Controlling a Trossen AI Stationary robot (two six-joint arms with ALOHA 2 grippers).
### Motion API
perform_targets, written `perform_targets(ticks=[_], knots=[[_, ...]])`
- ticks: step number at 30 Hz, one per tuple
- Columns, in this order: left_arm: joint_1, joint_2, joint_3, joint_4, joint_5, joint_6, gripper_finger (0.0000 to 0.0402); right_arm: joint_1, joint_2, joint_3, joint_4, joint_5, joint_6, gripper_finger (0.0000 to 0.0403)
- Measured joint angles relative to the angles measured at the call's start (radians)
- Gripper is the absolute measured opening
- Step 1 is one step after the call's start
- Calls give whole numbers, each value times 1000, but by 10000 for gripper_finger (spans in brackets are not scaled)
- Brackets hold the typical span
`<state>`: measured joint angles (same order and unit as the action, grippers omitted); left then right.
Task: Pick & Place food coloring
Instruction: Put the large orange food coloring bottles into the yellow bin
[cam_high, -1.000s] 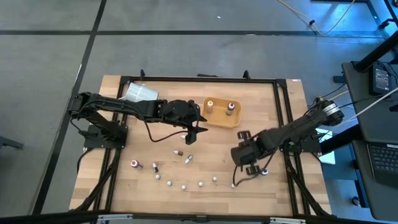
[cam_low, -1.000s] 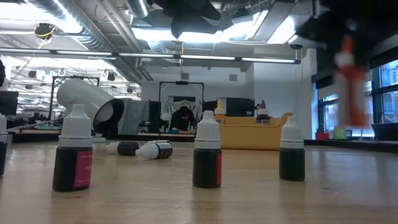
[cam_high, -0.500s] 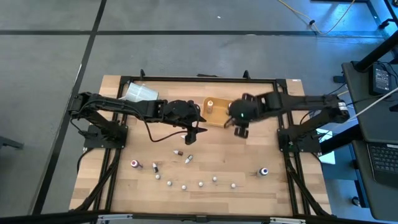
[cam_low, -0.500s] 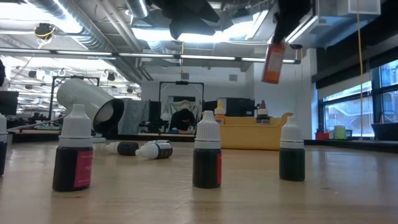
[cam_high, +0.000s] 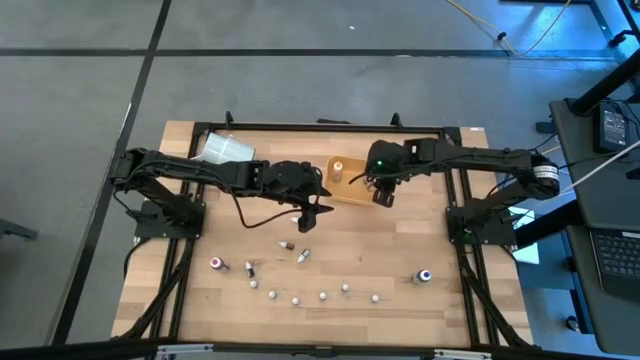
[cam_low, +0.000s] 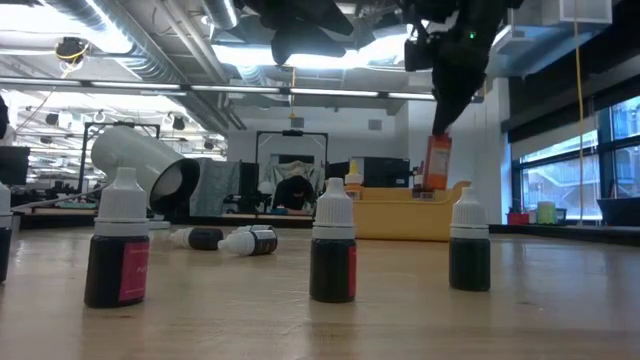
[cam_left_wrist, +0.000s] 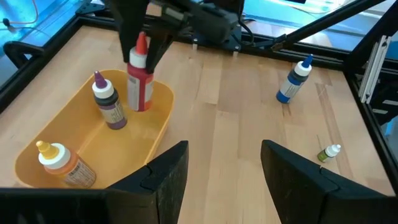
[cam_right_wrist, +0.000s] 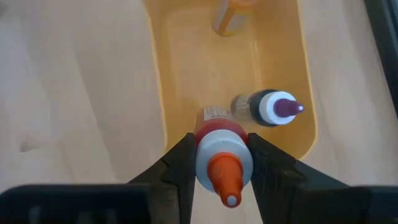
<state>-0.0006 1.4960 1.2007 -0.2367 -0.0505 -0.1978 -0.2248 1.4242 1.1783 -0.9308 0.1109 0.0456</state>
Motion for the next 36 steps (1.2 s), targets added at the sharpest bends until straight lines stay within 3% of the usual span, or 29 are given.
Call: perform_targets(ticks=[16, 26, 36], knots=[[0, 0, 0, 0, -4, 1, 195, -21, 14, -152, 144, 0, -1, 124], [0, 0, 0, 0, -12, 1, 195, -21, 77, -171, 175, 1, -3, 125], [0, 0, 0, 0, -12, 1, 196, -29, 82, -171, 184, 13, -27, 156]])
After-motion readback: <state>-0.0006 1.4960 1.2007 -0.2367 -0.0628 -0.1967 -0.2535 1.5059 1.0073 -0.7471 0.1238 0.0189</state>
